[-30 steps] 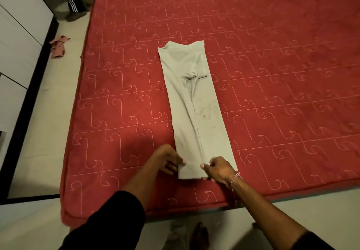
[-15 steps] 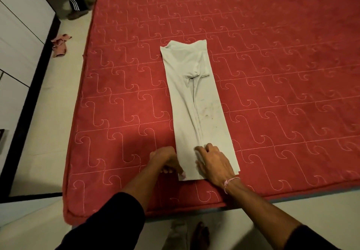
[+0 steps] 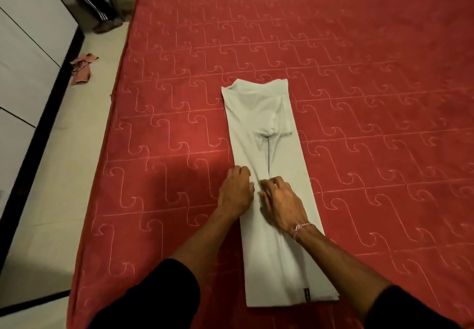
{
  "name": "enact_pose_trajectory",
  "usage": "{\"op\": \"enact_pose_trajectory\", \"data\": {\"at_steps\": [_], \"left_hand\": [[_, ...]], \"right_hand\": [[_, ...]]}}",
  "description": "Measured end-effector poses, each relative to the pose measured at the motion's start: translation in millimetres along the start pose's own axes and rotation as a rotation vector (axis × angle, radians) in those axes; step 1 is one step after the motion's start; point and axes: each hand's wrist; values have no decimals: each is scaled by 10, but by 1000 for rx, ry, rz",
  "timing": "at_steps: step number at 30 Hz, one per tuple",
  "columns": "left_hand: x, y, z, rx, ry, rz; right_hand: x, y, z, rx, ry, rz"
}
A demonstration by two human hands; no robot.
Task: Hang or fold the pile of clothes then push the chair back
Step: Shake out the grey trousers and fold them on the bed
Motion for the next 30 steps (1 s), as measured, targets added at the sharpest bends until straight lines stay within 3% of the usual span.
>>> {"op": "enact_pose_trajectory", "data": {"at_steps": [5, 11, 19, 26, 30], "left_hand": [[-51, -649, -180, -68, -9, 39], [-106, -1190, -222, -120, -30, 61], [-257, -1325, -332, -157, -119, -6], [-414, -1325, -353, -128, -101, 38], [-393, -1294, -311, -90, -132, 1]], "right_hand": [[24, -713, 40, -128, -33, 22], [273, -1576, 188, -334, -133, 205], [321, -2295, 382, -625, -277, 101], [371, -2296, 441, -336, -520, 341], [404, -2289, 412, -329, -732, 341]]}}
Point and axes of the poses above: each hand's wrist, its own y-axis away from the middle knuckle, its own x-axis out of the back of the hand, z = x × y, and after that the axes turned 4 degrees about -y, right-handed
